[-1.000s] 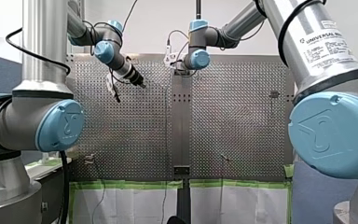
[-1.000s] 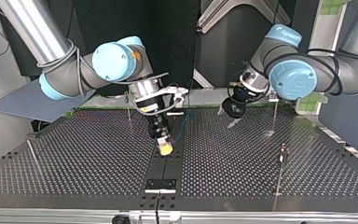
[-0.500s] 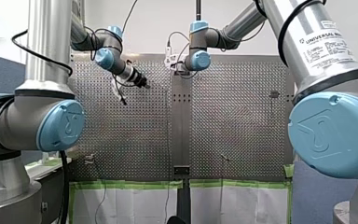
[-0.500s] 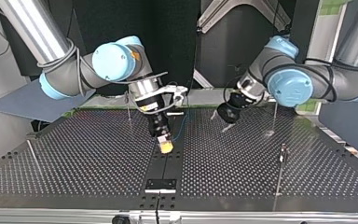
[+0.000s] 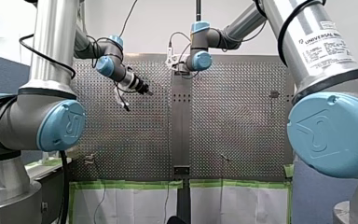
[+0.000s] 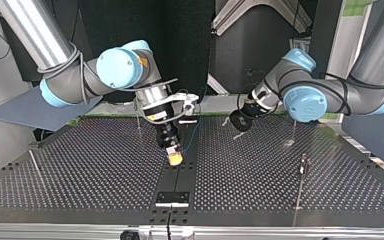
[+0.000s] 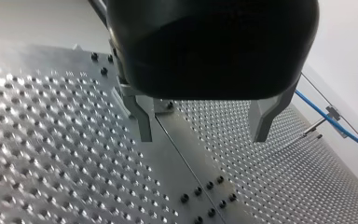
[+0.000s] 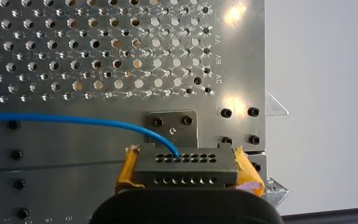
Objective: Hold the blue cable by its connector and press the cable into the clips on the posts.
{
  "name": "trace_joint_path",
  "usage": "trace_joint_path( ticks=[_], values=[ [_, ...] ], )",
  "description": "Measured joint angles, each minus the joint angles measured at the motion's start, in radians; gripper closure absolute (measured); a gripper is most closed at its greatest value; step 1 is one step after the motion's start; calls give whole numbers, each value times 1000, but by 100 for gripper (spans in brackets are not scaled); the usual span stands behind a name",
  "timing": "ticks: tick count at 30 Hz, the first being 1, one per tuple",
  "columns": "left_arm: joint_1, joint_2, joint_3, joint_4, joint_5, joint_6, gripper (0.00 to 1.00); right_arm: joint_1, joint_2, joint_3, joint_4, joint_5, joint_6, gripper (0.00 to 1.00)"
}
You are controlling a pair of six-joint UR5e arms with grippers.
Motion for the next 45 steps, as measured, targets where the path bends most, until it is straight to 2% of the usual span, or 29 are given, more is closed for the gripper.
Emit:
trace_joint_path(
  ticks=[6, 15, 25, 33, 45],
  values=[
    [0, -9, 12, -2, 23, -14, 0, -1, 0, 0, -1, 0, 0, 100],
    [-8, -10, 32, 12, 90, -57, 0, -1, 1, 0, -1, 0, -2, 100],
    [-29, -10, 31, 22, 109, -72, 0, -1, 1, 0, -1, 0, -7, 100],
    [-45, -10, 30, 63, 145, -115, 0, -1, 1, 0, -2, -1, -8, 100],
    [-59, -11, 29, 81, 155, -136, 0, -1, 2, 0, -3, -5, -8, 100]
  ],
)
